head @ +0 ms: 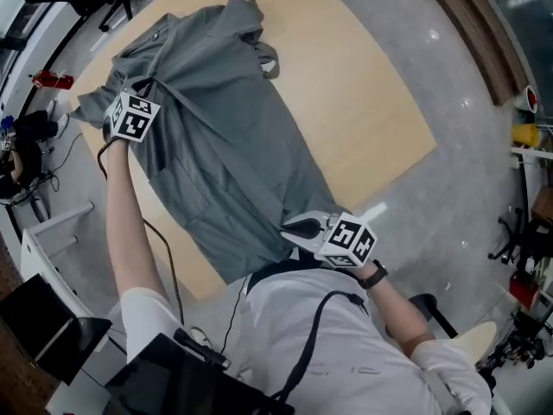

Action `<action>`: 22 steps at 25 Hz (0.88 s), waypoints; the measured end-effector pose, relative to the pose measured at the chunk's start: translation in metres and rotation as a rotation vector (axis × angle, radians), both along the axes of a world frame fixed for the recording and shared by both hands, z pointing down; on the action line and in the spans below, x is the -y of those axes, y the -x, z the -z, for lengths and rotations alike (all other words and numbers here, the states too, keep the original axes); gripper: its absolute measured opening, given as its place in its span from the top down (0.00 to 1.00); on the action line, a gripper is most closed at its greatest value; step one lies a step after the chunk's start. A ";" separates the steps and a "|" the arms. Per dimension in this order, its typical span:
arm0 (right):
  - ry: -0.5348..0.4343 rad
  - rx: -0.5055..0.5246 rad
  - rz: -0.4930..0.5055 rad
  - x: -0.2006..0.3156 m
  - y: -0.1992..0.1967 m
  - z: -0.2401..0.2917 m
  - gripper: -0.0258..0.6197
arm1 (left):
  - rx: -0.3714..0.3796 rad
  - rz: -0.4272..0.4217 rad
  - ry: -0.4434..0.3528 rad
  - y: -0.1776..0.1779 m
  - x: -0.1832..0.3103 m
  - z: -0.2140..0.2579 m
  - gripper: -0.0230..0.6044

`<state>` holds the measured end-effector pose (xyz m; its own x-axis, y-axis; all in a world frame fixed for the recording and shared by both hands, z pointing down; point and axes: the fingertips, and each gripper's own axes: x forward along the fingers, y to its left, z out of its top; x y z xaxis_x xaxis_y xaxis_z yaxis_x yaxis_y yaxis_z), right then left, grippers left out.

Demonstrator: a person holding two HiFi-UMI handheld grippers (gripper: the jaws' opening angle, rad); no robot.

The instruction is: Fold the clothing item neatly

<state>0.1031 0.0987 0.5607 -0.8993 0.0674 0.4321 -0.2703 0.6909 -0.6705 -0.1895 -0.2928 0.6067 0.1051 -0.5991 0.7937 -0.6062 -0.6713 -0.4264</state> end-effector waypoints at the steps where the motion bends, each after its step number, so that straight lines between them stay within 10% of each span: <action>1: 0.004 -0.019 0.024 -0.005 0.014 -0.014 0.92 | 0.008 0.047 0.023 0.011 -0.003 -0.015 0.92; 5: -0.012 -0.142 0.105 -0.023 0.050 -0.078 0.88 | -0.127 0.284 0.063 0.033 -0.027 -0.047 0.83; 8: -0.045 -0.193 0.132 -0.030 0.056 -0.099 0.59 | -0.273 0.432 0.037 0.036 -0.065 -0.044 0.80; 10: -0.083 -0.178 0.117 -0.023 0.052 -0.090 0.58 | -0.365 0.505 -0.003 0.034 -0.087 -0.029 0.80; 22: -0.222 -0.409 -0.119 -0.006 -0.034 -0.117 0.61 | -0.634 0.400 0.096 -0.121 -0.281 -0.015 0.80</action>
